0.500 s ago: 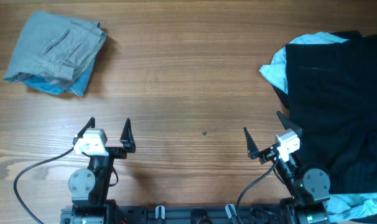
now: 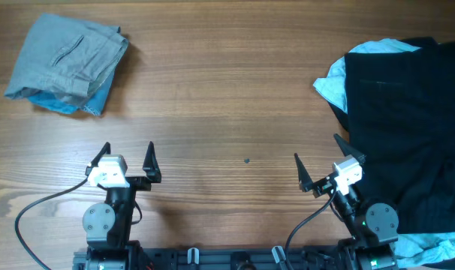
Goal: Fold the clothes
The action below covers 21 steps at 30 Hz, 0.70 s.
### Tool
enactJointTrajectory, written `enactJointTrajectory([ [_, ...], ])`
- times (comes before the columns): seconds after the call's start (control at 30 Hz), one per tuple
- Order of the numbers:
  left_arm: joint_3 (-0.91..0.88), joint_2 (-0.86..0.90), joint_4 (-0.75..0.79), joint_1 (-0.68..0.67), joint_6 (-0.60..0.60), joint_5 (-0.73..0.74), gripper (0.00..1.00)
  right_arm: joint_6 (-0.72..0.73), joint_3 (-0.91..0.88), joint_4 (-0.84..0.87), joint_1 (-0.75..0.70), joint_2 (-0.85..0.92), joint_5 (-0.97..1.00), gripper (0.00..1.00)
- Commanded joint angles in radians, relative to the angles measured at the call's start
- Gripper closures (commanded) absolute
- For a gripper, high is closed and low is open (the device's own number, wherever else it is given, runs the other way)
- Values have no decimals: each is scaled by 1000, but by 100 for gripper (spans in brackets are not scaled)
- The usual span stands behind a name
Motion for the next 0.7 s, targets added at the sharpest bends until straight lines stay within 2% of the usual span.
enactJointTrajectory([
  [0.0,-1,-6,-6,-5,-134,13,0,8,-1,11,-5,-5,0,0],
  [0.07,-1,-4,-8,-5,-207,16,0,9,-1,-1,-5,-5,-48,0],
  [0.2,12,0,19,-5,-238,69,0,217,20,74,-5,-5,-43,0],
  [0.27,65,0,30,-5,-236,91,0,301,92,50,-5,-3,-8,0],
  [0.37,222,69,-30,-5,-230,64,0,304,301,-99,-5,75,53,0],
  [0.47,408,275,-136,-5,-230,62,0,300,531,-302,-5,290,78,0],
  [0.5,522,415,-212,-5,-230,70,0,300,640,-397,-5,423,116,0],
  [0.57,655,559,-316,-5,-230,76,0,297,806,-547,-5,618,182,0],
  [0.63,871,777,-512,-5,-230,77,0,275,1054,-743,-7,900,216,0],
  [0.67,943,846,-587,-5,-230,77,0,258,1130,-795,-7,983,206,0],
])
